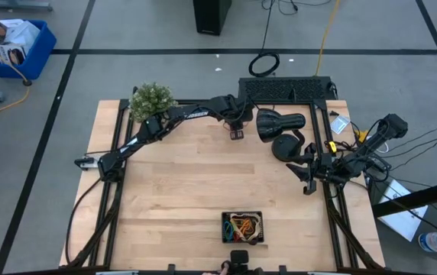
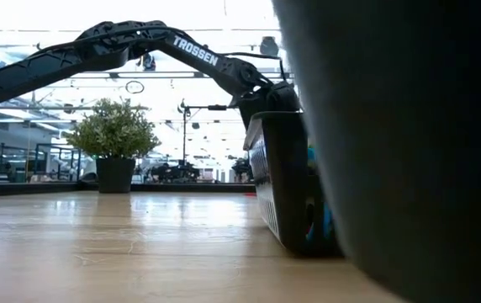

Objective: Pick and place rubber bands into bin
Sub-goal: Put the red rubber band into the black bin

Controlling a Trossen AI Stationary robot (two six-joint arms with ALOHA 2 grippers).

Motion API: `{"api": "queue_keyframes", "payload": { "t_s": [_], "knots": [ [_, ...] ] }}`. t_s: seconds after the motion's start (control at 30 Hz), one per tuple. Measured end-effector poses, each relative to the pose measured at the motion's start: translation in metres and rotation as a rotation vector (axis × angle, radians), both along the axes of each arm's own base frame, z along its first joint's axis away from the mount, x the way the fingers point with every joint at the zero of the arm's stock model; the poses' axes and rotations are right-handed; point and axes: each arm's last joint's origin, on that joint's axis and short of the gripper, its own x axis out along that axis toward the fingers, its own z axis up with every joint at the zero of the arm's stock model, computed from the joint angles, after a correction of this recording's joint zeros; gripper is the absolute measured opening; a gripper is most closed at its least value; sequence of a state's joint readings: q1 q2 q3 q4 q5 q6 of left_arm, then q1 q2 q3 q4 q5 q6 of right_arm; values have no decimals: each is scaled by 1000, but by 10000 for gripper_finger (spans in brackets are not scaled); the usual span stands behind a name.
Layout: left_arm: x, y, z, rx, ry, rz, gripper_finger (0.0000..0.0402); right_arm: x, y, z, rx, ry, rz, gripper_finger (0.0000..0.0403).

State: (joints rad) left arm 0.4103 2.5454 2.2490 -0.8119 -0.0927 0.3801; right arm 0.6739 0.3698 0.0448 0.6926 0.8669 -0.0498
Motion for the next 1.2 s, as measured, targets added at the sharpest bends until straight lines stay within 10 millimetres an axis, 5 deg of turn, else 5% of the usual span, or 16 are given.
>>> {"api": "queue_keyframes", "payload": {
  "t_s": [0.33, 0.73, 1.2],
  "knots": [
    [-1, 2, 1, -2, -8, 30, 108, -1, -1, 3, -11, -23, -8, 116],
    [-3, 1, 0, -7, 21, 2, 108, 0, 0, 13, -311, 44, -72, 116],
    [-2, -4, 0, 43, 68, -95, 108, 0, 0, 14, -309, 40, -77, 116]
  ]
}}
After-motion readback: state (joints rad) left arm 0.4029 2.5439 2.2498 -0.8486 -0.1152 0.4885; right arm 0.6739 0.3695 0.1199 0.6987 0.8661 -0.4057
